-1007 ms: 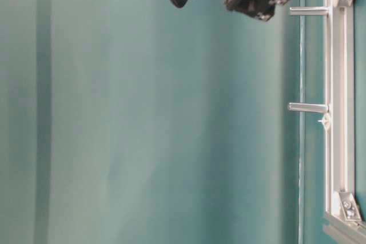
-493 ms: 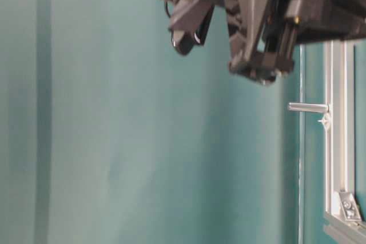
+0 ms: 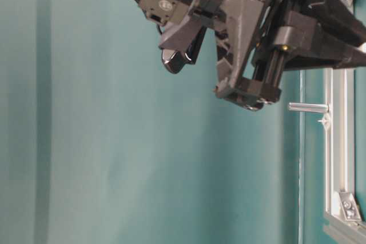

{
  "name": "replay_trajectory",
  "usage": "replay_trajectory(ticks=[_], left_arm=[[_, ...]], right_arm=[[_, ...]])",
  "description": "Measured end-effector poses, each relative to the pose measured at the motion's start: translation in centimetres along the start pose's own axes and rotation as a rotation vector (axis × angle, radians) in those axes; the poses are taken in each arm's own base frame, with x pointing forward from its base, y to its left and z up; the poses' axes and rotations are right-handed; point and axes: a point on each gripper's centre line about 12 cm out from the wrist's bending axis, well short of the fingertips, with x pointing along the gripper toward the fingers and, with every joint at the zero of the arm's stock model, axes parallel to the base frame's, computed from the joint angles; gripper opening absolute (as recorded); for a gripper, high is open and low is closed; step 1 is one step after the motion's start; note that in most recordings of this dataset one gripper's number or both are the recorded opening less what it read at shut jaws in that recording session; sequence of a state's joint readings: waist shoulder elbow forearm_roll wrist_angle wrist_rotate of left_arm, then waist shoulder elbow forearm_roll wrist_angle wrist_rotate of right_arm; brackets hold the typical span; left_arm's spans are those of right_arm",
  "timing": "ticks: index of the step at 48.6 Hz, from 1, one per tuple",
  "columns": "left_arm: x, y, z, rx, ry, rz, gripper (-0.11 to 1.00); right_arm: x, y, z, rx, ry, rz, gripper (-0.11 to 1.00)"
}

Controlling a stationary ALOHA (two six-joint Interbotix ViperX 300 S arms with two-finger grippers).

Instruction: Move the cable alternately left and right between 8 closely spaced pins so it hooks onto each one.

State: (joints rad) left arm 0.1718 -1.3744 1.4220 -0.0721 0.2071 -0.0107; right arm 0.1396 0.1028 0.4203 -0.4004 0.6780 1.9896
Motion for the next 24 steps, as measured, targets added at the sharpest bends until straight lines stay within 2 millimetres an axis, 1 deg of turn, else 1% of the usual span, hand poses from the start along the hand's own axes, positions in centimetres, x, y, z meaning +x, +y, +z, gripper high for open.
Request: replay_trajectory(ticks=[15, 24], left_arm=[[0.0, 0.0, 0.0, 0.000, 0.000, -0.001, 0.31], [0.0, 0.0, 0.0, 0.000, -0.002, 0.000, 0.31]], right_arm=[[0.1, 0.3, -4.0, -0.001, 0.056, -0.011, 0.15], [-0.1, 0.0, -5.7, 0.014, 0.069, -0.020, 0.15]])
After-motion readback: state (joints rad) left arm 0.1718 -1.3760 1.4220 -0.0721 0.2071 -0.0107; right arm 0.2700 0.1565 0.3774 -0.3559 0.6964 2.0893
